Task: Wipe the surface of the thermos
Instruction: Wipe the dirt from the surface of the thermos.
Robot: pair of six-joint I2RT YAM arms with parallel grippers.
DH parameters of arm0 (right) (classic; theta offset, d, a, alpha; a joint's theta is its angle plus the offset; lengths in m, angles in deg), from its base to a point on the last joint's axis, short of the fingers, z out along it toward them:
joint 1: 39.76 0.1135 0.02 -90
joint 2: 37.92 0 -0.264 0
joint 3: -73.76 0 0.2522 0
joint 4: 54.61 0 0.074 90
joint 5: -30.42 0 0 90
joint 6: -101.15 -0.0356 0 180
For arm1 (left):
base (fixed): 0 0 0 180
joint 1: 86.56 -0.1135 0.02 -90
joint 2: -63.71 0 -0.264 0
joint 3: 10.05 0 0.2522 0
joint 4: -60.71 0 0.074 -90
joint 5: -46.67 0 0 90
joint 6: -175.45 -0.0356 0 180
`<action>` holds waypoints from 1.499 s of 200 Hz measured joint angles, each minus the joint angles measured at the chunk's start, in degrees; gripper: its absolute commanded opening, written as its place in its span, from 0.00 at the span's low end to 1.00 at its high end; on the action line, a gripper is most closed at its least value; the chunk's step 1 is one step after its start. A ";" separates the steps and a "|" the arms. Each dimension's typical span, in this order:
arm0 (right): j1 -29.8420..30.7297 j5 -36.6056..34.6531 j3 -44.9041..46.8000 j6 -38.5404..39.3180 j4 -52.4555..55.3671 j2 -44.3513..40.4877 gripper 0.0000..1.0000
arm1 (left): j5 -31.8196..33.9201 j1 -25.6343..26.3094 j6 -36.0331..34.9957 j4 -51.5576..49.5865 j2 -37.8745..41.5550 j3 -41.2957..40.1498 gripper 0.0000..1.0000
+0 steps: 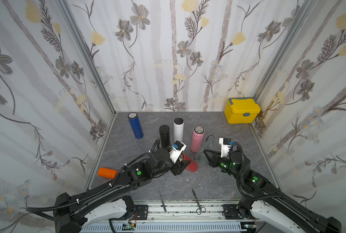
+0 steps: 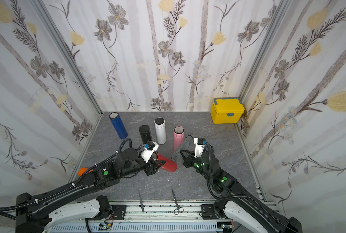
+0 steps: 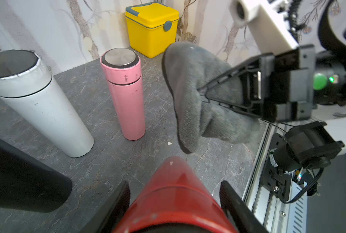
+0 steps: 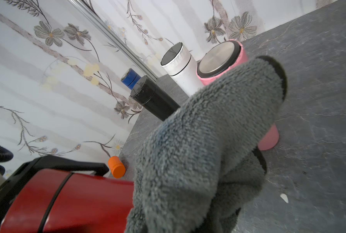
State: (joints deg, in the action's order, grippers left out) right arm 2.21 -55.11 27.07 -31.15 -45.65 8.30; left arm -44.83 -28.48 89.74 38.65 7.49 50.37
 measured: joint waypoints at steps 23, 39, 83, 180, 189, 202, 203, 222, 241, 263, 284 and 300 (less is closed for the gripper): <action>2.12 8.59 -3.13 -1.62 -7.85 6.27 0.00 | -0.02 -0.02 -1.33 1.86 0.26 -0.87 0.00; 6.32 10.99 -4.52 -1.68 -11.96 9.11 0.00 | -0.24 -0.02 -1.57 2.40 -0.07 -1.18 0.00; 10.16 9.07 2.08 -3.32 -20.72 12.72 0.00 | -0.46 -0.04 -2.82 -4.39 -0.20 -1.70 0.00; 9.20 4.83 -4.98 0.83 -1.92 7.98 0.00 | -0.42 0.00 -4.74 1.18 1.01 -1.64 0.00; 9.03 5.01 -6.54 1.03 -2.23 9.42 0.00 | 0.17 0.00 -4.74 1.79 1.01 -1.86 0.00; 8.90 5.31 -7.82 2.27 -2.86 11.93 0.00 | 1.62 -0.02 -4.70 2.36 1.11 -2.56 0.00; 8.90 5.33 -7.85 2.29 -2.93 12.20 0.00 | 1.70 -0.02 -4.70 2.36 1.11 -2.62 0.00; 8.90 6.03 -6.08 2.29 -5.60 15.15 0.00 | 3.54 -0.02 -4.59 2.45 2.12 -4.79 0.00; 8.90 6.03 -1.14 2.23 -7.63 16.83 0.00 | 3.89 0.00 -4.02 2.49 3.54 -6.45 0.00; 9.03 5.44 4.61 1.60 -7.87 17.94 0.00 | 4.61 0.04 -3.15 3.67 4.57 -6.84 0.00; 9.40 3.93 7.02 1.11 -6.16 17.66 0.00 | 5.22 0.04 -2.80 6.29 4.96 -6.73 0.00; 9.44 2.36 6.91 1.25 -4.94 15.74 0.00 | 4.39 0.02 -2.91 7.48 5.05 -6.58 0.00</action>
State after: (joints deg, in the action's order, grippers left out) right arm 11.66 -52.75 33.98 -29.90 -50.59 24.03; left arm -40.44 -28.46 86.83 46.13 12.54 43.79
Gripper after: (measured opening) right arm 0.106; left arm 0.609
